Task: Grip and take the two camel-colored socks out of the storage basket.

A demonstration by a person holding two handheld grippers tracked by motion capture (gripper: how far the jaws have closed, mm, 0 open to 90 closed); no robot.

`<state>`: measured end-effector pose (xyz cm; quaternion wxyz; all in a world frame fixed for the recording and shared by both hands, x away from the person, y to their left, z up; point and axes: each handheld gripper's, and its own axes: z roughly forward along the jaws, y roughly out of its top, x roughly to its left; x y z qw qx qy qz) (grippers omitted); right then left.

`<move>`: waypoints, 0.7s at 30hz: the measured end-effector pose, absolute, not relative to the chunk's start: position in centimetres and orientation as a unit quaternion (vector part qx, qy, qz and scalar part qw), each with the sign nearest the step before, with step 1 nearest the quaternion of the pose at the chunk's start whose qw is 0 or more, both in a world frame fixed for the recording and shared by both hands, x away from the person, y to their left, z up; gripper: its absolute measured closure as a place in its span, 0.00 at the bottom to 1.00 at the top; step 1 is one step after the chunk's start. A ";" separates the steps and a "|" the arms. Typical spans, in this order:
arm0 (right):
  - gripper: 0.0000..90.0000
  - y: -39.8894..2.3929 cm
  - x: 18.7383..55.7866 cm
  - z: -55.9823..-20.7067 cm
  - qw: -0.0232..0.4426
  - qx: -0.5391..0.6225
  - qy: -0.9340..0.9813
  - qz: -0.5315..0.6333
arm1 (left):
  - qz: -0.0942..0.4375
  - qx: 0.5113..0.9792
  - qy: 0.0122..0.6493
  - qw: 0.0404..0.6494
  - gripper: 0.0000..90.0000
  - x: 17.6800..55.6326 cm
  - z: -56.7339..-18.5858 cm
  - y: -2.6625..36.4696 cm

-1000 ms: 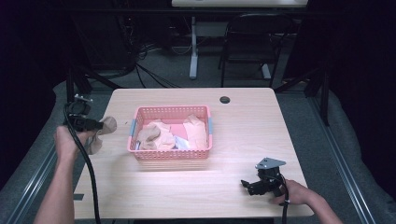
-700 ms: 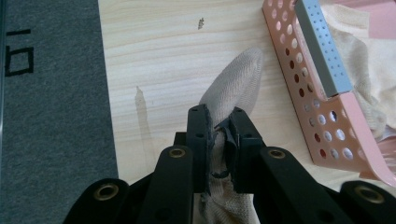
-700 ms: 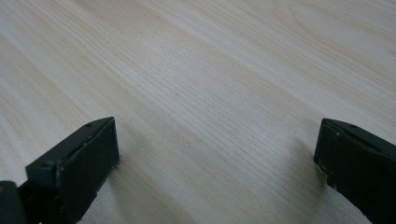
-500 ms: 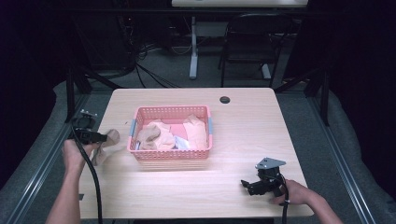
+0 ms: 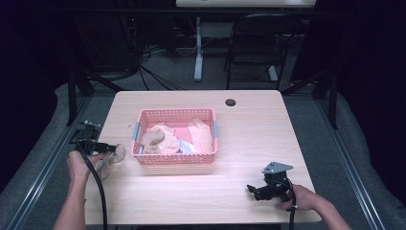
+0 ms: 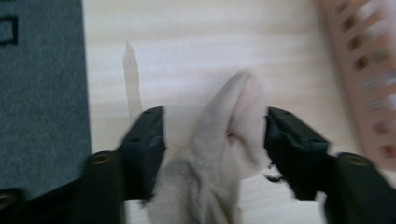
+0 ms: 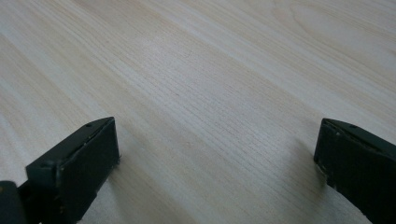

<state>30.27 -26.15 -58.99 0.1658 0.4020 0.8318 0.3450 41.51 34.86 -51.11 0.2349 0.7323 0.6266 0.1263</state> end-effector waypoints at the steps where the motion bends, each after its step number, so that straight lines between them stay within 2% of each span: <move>1: 0.00 -26.1 30.3 -59.0 0.166 0.402 0.832 0.345 | 0.140 0.731 0.617 0.255 0.33 41.1 -49.0 34.6; 2: 0.00 -26.1 30.3 -59.0 0.166 0.402 0.832 0.345 | 0.140 0.731 0.617 0.255 0.26 41.1 -49.0 34.6; 3: 0.00 -26.1 30.3 -59.0 0.166 0.402 0.832 0.345 | 0.143 0.734 0.612 0.258 0.26 41.0 -47.9 34.3; 5: 0.00 -26.2 30.3 -59.0 0.165 0.402 0.832 0.345 | 0.145 0.741 0.602 0.260 0.17 40.9 -46.2 33.5; 12: 0.00 -26.2 30.3 -59.0 0.165 0.401 0.832 0.345 | 0.165 0.752 0.582 0.263 0.00 42.2 -43.4 30.8; 16: 0.00 -26.2 30.3 -59.0 0.166 0.402 0.832 0.345 | 0.173 0.761 0.564 0.270 0.00 42.5 -42.5 29.1; 21: 0.00 -26.2 30.3 -59.0 0.165 0.401 0.832 0.345 | 0.152 0.782 0.529 0.291 0.00 43.2 -42.3 26.5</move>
